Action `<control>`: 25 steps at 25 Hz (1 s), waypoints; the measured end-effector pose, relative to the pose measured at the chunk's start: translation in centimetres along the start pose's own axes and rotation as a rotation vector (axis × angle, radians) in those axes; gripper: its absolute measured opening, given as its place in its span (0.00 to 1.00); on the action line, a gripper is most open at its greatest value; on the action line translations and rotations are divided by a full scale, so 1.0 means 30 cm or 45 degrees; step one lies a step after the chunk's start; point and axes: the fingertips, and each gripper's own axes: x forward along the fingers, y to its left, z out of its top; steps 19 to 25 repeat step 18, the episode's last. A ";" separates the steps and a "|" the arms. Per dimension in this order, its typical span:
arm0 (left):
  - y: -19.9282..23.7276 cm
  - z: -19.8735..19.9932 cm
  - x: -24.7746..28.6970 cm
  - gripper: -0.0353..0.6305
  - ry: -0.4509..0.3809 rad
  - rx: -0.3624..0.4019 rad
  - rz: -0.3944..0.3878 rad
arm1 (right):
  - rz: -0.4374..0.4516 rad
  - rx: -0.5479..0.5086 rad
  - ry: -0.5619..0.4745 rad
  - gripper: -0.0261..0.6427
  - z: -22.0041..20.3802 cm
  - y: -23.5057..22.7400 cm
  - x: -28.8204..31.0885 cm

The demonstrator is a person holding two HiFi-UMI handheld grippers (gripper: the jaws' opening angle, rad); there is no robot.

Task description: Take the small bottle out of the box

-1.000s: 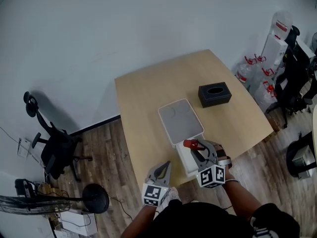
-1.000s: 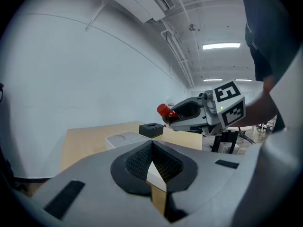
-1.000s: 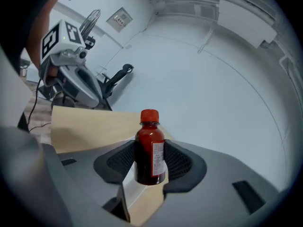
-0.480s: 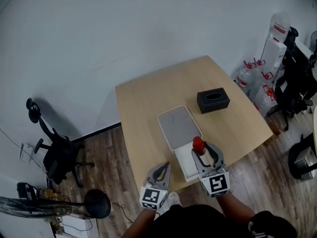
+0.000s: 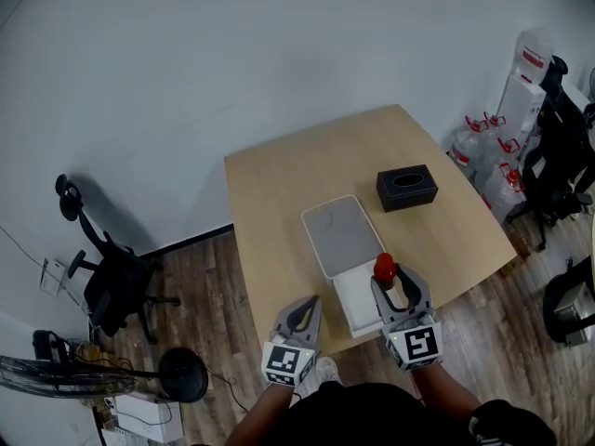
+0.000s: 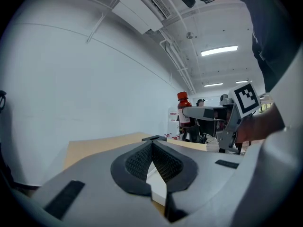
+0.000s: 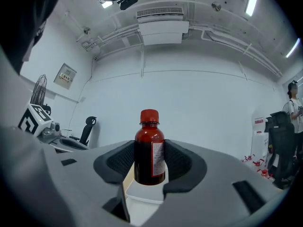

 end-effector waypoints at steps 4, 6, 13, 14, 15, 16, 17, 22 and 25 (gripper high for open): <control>0.016 -0.004 0.006 0.07 -0.008 -0.020 0.024 | 0.017 0.008 -0.008 0.35 0.005 -0.015 0.010; 0.023 -0.003 0.004 0.07 -0.009 -0.028 0.027 | 0.023 0.003 -0.015 0.35 0.008 -0.012 0.015; 0.036 0.022 -0.002 0.07 -0.048 -0.018 0.046 | 0.025 0.024 -0.051 0.35 0.030 -0.020 0.018; 0.040 0.020 -0.004 0.07 -0.045 -0.018 0.047 | 0.025 0.025 -0.051 0.35 0.029 -0.018 0.020; 0.045 0.017 -0.007 0.07 -0.038 -0.018 0.047 | 0.024 0.029 -0.052 0.35 0.027 -0.014 0.021; 0.051 0.014 -0.011 0.07 -0.031 -0.016 0.047 | 0.025 0.033 -0.054 0.35 0.025 -0.008 0.024; 0.058 0.011 -0.015 0.07 -0.024 -0.014 0.047 | 0.026 0.038 -0.057 0.35 0.023 -0.001 0.028; 0.066 0.008 -0.019 0.07 -0.017 -0.012 0.047 | 0.029 0.043 -0.060 0.35 0.022 0.006 0.032; 0.066 0.008 -0.019 0.07 -0.017 -0.012 0.047 | 0.029 0.043 -0.060 0.35 0.022 0.006 0.032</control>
